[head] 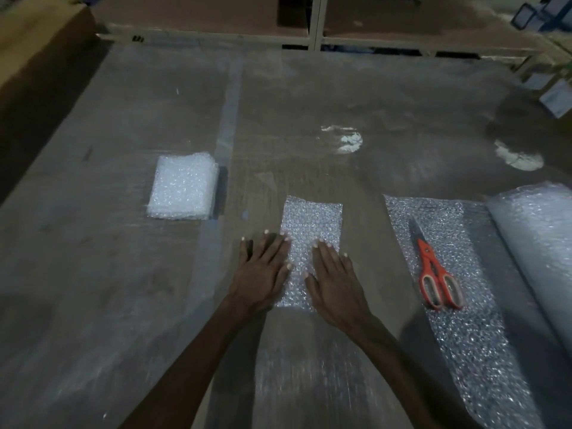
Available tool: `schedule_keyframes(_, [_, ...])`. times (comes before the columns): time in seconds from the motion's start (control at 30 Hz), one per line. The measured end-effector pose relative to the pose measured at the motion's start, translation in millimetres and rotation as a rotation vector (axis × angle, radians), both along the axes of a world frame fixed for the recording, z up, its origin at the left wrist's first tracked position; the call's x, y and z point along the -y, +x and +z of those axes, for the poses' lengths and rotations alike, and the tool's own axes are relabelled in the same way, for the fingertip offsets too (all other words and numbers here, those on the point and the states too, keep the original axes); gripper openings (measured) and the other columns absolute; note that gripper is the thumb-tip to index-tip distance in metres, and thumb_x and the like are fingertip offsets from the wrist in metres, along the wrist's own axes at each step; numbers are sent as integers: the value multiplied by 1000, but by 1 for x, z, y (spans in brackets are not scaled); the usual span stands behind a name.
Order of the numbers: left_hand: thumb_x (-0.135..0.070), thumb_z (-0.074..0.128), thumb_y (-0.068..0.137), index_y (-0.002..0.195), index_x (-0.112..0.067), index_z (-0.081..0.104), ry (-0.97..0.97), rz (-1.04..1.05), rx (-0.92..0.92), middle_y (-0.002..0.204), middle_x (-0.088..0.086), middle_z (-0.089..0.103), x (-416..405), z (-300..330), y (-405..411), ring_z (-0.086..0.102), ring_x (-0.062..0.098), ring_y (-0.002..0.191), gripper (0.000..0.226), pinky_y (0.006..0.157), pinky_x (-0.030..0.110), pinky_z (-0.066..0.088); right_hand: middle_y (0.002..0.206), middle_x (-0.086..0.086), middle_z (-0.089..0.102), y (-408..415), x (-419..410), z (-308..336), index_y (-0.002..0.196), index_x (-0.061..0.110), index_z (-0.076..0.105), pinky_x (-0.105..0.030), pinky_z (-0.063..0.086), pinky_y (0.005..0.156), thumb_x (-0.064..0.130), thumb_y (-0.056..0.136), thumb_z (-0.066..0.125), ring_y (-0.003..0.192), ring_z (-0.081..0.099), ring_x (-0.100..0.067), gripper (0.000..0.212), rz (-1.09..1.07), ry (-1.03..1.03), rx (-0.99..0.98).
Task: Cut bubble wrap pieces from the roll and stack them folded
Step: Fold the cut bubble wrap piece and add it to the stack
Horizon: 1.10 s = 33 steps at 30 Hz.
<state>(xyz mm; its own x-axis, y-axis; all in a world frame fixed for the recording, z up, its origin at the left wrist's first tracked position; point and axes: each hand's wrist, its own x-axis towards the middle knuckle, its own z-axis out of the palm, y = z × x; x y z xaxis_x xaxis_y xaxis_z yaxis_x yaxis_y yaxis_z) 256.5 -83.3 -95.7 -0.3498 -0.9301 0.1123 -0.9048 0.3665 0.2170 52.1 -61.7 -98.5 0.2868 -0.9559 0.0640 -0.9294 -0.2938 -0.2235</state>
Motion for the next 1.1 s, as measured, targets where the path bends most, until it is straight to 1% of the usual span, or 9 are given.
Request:
schedule_keyframes(0.27, [-48, 16, 104, 158, -16, 26, 32, -20, 9, 165, 0, 22, -19, 4, 6, 4, 26, 154, 63, 118, 58, -7, 171, -4, 7, -26, -4, 9, 163, 14, 12, -42, 0, 126, 57, 105, 21, 158, 5, -19, 73, 99, 127, 60])
schedule_keyframes(0.33, [-49, 17, 104, 158, -16, 26, 36, -18, 15, 165, 0, 22, -19, 5, 5, 4, 26, 154, 64, 118, 57, -9, 165, -7, 31, -29, -7, 16, 157, 11, 33, -43, 19, 125, 48, 107, 39, 152, 26, -23, 63, 94, 81, 213])
schedule_keyframes(0.43, [-48, 19, 105, 158, -17, 24, 49, -22, 29, 166, 0, 20, -19, 7, 6, 1, 26, 154, 62, 118, 58, -8, 128, -4, 66, -35, -22, 21, 126, 11, 66, -39, 52, 97, 42, 102, 57, 119, 58, -22, 40, 176, -170, 360])
schedule_keyframes(0.53, [-47, 23, 106, 159, -17, 21, 66, -31, 36, 166, 0, 17, -19, 9, 6, -2, 27, 154, 61, 119, 60, -6, 115, 2, 69, -41, -37, 20, 111, 15, 73, -29, 53, 88, 43, 95, 66, 109, 61, -16, 33, 253, -184, 369])
schedule_keyframes(0.67, [-48, 22, 107, 159, -17, 21, 89, -52, 3, 167, -2, 14, -19, 12, 8, -6, 23, 154, 61, 120, 58, -6, 118, 5, 67, -45, -44, 16, 110, 18, 73, -31, 55, 86, 36, 97, 62, 111, 61, -16, 24, 286, -136, 288])
schedule_keyframes(0.77, [-53, 24, 104, 155, -19, 35, 91, -84, -166, 164, -2, 26, -23, 16, 9, 3, 17, 153, 62, 123, 55, 4, 111, 4, 68, -43, -44, 18, 106, 17, 71, -29, 53, 85, 24, 100, 61, 106, 60, -16, 14, 276, -163, 291])
schedule_keyframes(0.83, [-60, 29, 99, 145, -21, 51, 136, -75, -380, 154, -2, 43, -29, 21, 8, 18, 12, 150, 64, 124, 43, 9, 106, 4, 69, -42, -44, 21, 105, 18, 70, -34, 55, 80, 27, 101, 56, 101, 61, -16, 17, 241, -145, 303])
schedule_keyframes(0.97, [-63, 63, 81, 114, -25, 76, 229, -52, -686, 127, -6, 68, -44, 28, 7, 48, 5, 134, 52, 116, 29, 32, 105, 6, 74, -47, -42, 25, 108, 27, 70, -41, 58, 77, 40, 101, 51, 95, 69, -17, 25, 142, -20, 416])
schedule_keyframes(1.1, [-33, 81, 82, 91, -9, 79, 307, 34, -905, 94, 3, 77, -41, 26, 7, 70, 6, 89, 26, 80, 37, 58, 102, 14, 76, -52, -28, 32, 102, 45, 70, -44, 58, 84, 80, 84, 56, 94, 72, -8, 42, -121, 235, 708])
